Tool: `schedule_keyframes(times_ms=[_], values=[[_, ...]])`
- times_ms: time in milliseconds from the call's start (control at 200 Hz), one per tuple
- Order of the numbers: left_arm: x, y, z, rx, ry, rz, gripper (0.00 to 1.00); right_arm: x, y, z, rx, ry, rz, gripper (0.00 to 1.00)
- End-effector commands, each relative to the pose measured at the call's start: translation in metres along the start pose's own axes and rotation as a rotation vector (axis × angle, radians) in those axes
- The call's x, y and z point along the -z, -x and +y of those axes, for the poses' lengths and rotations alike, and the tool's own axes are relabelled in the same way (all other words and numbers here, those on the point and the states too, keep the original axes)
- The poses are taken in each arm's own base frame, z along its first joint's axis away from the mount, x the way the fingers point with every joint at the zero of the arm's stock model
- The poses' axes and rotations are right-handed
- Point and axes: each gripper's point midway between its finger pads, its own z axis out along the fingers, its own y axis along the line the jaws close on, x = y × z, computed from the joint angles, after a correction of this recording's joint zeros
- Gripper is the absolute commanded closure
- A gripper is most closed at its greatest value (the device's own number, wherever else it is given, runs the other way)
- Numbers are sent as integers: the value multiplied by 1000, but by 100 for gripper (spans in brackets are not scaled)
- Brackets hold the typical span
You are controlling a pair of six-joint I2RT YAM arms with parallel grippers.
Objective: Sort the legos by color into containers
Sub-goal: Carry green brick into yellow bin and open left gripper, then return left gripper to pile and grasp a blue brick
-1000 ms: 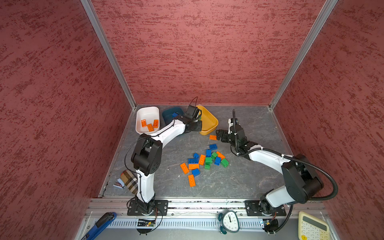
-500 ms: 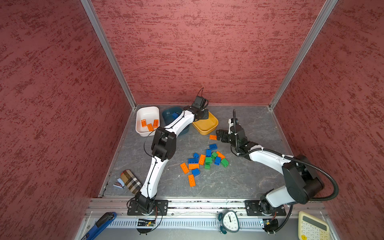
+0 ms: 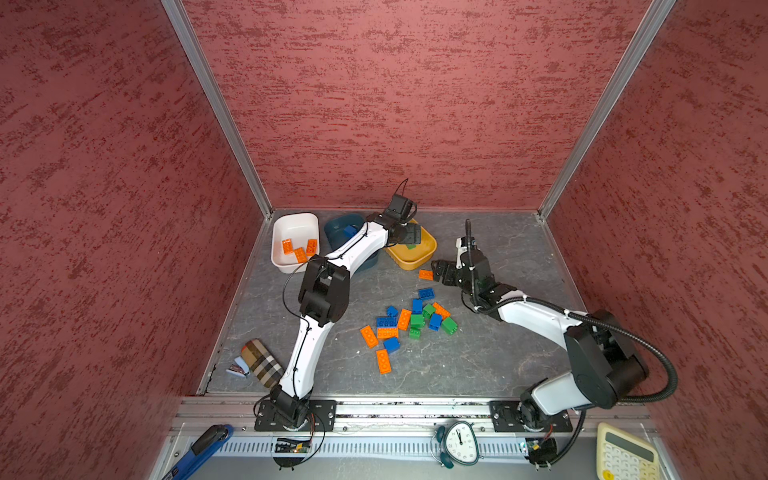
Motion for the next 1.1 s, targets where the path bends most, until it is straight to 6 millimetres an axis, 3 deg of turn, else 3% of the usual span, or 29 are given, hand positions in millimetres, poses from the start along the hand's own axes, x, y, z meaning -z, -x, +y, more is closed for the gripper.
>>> schedule_keyframes(times_ms=[0,105,316,897,1097], values=[[43,24,-19,-51,-74,-97,6,1,4,11,17,43,-9,1],[54,15,-17,-73,-82,-87,0,-2,0,22,57,103,15,1],[70,-23,-10,-84,-98,-28,1,-7,-4,37,88,171,50,2],[108,-195,10,-256,-31,326,0,-16,2,61,76,276,62,2],[105,-243,2,-293,-88,451,13,-22,1,67,63,300,86,2]])
